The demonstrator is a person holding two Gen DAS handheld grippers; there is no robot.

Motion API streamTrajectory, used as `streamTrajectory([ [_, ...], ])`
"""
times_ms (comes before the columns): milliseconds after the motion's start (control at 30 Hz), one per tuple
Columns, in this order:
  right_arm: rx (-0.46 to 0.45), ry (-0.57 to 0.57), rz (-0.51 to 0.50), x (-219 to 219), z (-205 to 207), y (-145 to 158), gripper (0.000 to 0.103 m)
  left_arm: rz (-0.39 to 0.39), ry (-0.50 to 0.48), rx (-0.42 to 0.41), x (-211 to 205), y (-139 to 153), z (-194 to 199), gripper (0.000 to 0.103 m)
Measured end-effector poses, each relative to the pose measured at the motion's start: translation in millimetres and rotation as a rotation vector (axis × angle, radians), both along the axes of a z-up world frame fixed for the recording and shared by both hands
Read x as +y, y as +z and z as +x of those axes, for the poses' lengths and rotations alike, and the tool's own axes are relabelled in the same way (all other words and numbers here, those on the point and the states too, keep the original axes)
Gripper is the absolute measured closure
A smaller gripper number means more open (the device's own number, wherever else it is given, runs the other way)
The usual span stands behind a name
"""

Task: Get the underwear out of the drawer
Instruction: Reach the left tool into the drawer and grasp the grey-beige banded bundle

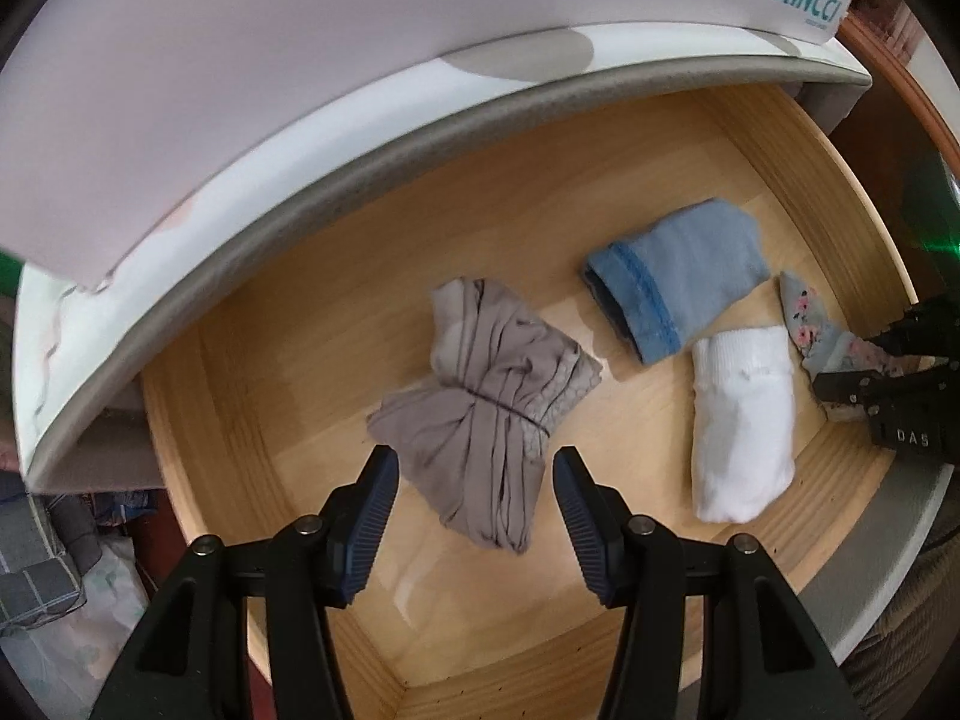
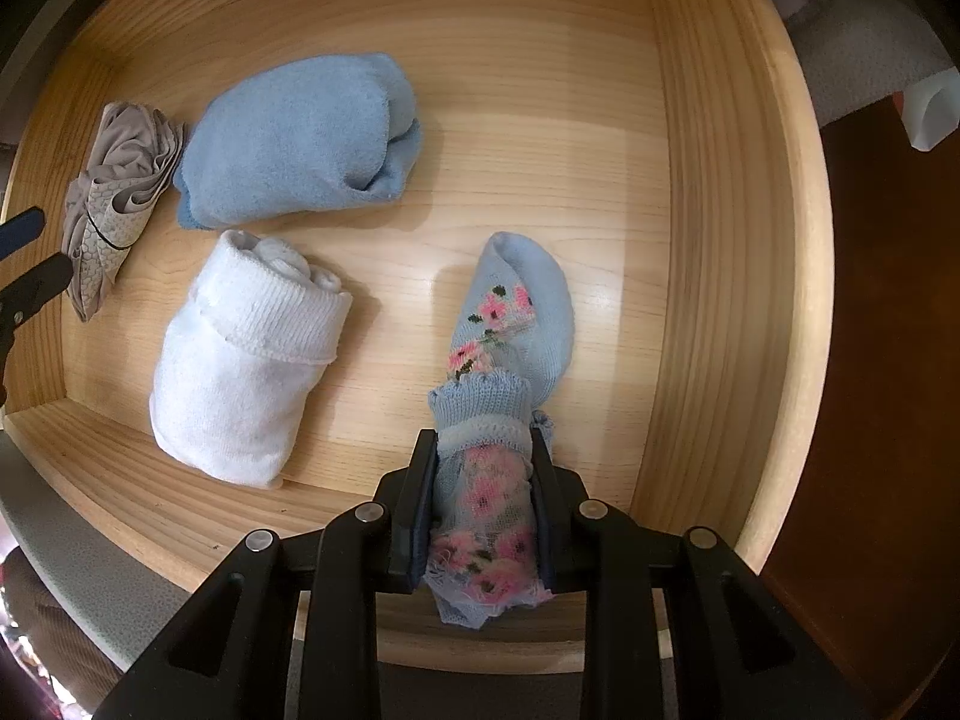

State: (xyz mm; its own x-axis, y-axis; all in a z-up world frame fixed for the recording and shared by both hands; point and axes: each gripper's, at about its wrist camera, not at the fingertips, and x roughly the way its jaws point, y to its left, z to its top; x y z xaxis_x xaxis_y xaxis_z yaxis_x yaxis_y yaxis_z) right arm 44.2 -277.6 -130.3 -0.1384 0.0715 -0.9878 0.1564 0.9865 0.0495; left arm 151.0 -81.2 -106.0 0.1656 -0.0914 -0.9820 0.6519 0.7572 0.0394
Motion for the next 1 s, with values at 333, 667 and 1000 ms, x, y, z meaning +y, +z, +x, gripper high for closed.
streamTrajectory([
  [333,-0.001,-0.006,0.012,-2,3,-2,0.075,0.017,0.005,0.046,-7,-24,24,0.046],
  [667,-0.002,-0.01,0.022,-4,5,-5,0.074,0.074,0.002,0.007,-18,-43,33,0.039],
  [1000,-0.002,-0.014,0.031,-5,6,-7,0.073,0.129,0.032,0.007,-25,-63,32,0.044],
])
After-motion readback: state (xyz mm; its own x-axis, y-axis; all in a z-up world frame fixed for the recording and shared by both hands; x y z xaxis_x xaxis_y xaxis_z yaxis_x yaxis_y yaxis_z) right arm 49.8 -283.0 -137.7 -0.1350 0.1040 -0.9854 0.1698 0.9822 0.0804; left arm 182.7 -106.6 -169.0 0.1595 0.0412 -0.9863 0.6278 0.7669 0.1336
